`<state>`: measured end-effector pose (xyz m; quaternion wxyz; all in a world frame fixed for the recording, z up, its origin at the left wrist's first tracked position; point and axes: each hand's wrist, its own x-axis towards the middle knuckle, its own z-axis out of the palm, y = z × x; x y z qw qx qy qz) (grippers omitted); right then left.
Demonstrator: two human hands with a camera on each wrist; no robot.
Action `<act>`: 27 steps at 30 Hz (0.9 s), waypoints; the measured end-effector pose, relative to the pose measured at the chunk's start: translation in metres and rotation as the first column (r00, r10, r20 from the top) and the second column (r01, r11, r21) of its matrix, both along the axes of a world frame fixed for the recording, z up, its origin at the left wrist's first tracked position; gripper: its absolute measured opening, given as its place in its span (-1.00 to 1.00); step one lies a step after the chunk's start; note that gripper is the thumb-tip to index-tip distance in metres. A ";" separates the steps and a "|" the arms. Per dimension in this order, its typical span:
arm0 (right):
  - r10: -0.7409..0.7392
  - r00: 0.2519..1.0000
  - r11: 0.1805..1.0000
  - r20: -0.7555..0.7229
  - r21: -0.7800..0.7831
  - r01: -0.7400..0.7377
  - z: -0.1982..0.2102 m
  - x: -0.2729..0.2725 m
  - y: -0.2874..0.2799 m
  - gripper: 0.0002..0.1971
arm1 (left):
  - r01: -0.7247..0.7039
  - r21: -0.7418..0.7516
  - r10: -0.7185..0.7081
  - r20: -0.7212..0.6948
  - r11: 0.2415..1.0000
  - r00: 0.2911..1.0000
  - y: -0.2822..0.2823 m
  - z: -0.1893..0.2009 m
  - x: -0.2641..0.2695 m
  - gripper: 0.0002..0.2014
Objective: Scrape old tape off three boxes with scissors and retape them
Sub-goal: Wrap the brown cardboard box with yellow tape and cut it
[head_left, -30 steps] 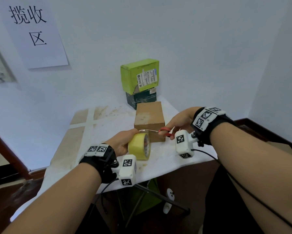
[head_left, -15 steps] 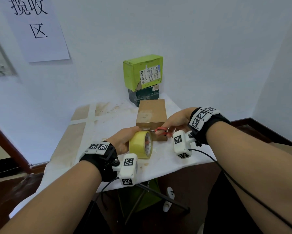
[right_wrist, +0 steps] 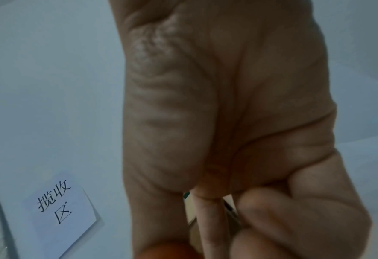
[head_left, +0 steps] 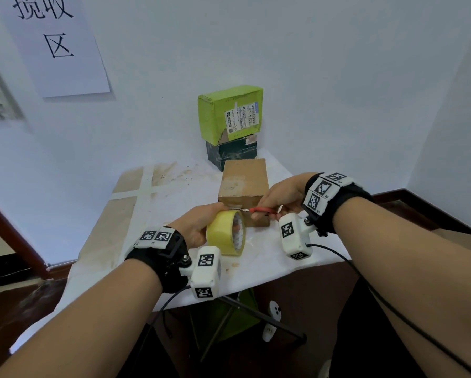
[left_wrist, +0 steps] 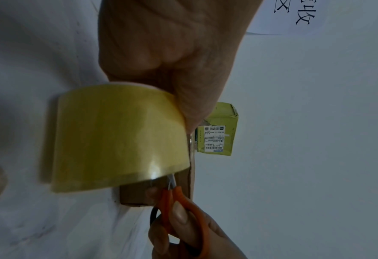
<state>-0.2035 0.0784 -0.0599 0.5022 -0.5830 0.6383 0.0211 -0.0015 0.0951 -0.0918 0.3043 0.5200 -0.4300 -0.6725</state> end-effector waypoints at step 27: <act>0.084 0.992 0.988 0.096 -0.138 -0.071 0.012 0.009 0.022 -0.89 | -0.006 0.047 0.006 -0.005 0.999 1.000 0.004 0.008 -0.001 -0.88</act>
